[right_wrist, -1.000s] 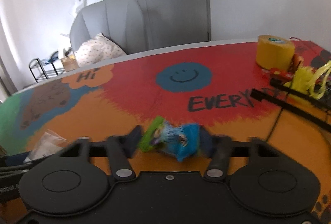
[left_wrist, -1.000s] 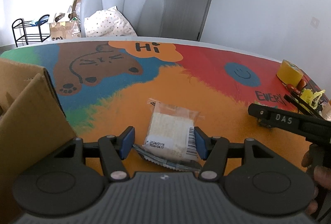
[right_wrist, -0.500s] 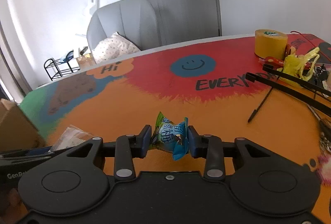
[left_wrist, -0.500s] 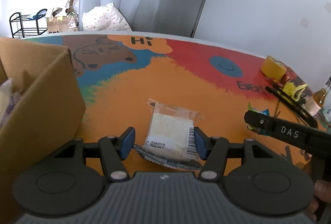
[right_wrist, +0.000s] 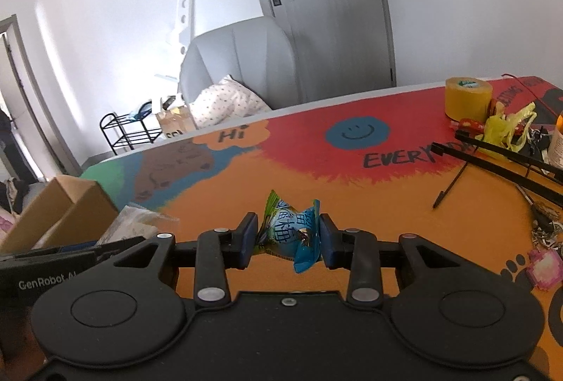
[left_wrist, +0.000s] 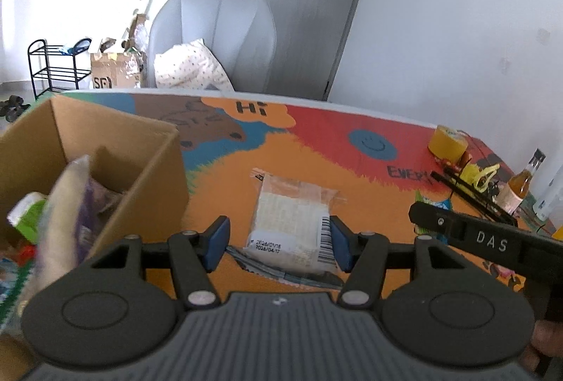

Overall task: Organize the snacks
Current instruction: 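Carry both held snacks over the cardboard box and open the left tool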

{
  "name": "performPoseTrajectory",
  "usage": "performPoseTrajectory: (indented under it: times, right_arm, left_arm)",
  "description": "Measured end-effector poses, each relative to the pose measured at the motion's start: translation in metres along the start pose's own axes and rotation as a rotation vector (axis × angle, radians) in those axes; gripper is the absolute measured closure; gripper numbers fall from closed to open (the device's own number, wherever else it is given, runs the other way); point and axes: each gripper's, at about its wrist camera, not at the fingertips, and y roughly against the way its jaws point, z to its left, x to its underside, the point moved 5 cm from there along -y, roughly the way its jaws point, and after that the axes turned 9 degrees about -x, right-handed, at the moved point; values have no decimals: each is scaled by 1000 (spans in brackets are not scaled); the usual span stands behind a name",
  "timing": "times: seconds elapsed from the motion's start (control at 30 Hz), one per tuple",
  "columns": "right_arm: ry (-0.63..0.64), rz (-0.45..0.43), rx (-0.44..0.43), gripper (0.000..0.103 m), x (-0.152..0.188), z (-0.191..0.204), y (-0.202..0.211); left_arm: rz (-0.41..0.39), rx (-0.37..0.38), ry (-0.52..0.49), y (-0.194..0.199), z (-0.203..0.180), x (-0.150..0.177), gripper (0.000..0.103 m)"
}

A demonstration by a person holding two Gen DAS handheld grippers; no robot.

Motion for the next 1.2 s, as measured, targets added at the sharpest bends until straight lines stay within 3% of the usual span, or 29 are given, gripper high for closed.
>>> performPoseTrajectory:
  times: [0.57, 1.2]
  right_arm:
    - [75, -29, -117, 68, -11, 75, -4]
    - [151, -22, -217, 68, -19, 148, -21]
  left_arm:
    - [-110, -53, 66, 53, 59, -19, 44]
    - [-128, -173, 235, 64, 159, -31, 42]
